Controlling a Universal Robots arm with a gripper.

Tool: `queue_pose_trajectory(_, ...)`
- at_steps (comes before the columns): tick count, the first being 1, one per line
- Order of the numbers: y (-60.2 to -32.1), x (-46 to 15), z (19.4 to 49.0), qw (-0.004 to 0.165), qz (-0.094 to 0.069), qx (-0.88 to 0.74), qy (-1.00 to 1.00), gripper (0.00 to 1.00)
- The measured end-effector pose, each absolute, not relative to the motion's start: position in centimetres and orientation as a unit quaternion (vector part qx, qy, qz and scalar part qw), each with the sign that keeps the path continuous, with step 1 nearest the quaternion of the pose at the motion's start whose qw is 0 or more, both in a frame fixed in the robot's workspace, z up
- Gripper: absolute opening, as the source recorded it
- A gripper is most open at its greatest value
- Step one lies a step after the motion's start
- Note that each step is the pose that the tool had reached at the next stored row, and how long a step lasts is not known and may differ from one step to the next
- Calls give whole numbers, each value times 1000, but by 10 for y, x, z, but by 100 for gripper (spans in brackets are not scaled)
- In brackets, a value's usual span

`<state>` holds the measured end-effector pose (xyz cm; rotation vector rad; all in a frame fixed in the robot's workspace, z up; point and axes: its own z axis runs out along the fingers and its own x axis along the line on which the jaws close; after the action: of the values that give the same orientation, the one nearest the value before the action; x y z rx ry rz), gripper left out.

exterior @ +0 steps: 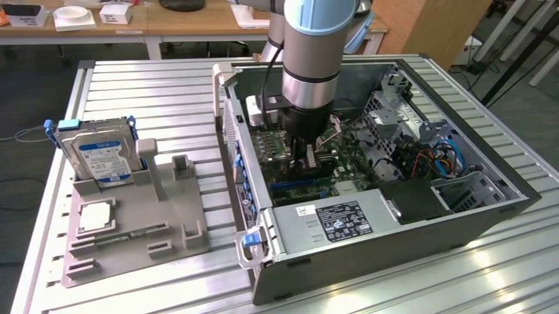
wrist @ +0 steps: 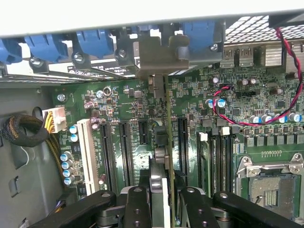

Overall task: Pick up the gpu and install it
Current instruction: 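Insert the gpu into the slot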

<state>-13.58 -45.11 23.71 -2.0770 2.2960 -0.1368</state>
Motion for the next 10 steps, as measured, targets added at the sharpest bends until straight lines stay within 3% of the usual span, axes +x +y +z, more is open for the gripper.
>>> queue_pose_trajectory(10, -451, -136, 237, 21, -44, -674, 737, 29)
